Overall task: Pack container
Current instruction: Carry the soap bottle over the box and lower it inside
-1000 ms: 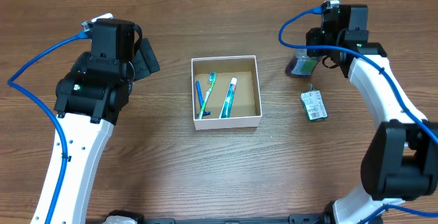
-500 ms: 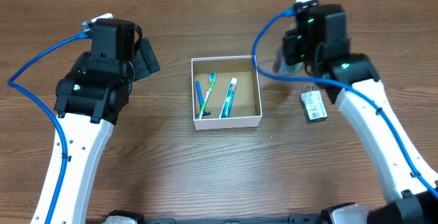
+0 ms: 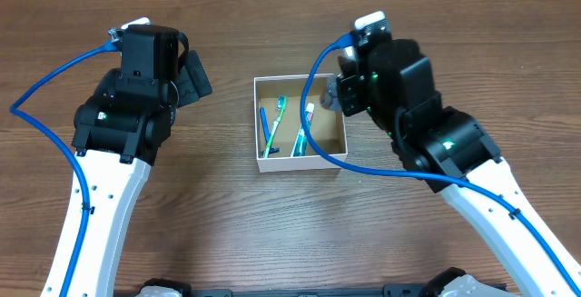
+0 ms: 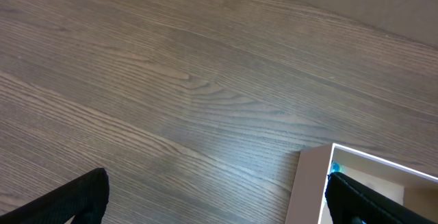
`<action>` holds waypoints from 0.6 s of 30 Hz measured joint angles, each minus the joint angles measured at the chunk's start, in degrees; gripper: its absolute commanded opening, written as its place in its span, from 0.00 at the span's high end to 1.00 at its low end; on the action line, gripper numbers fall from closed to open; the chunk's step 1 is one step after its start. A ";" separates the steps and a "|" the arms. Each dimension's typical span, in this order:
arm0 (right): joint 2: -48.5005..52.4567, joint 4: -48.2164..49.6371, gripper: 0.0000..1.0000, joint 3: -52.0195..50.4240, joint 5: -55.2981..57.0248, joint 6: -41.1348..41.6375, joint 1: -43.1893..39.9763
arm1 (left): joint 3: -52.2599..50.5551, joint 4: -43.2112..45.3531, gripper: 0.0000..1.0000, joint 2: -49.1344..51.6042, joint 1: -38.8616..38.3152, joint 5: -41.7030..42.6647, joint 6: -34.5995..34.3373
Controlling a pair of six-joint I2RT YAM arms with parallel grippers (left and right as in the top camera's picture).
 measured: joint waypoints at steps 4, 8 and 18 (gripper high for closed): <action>2.12 -0.02 0.85 0.00 0.17 1.62 1.57 | 0.00 0.02 0.00 0.00 0.00 0.00 0.00; 5.73 0.59 0.85 0.00 0.11 2.89 1.86 | 0.00 0.00 0.00 0.00 0.00 0.00 0.00; 15.43 6.32 0.85 0.00 -0.63 4.61 1.84 | 0.00 0.02 0.00 0.00 0.00 0.00 0.02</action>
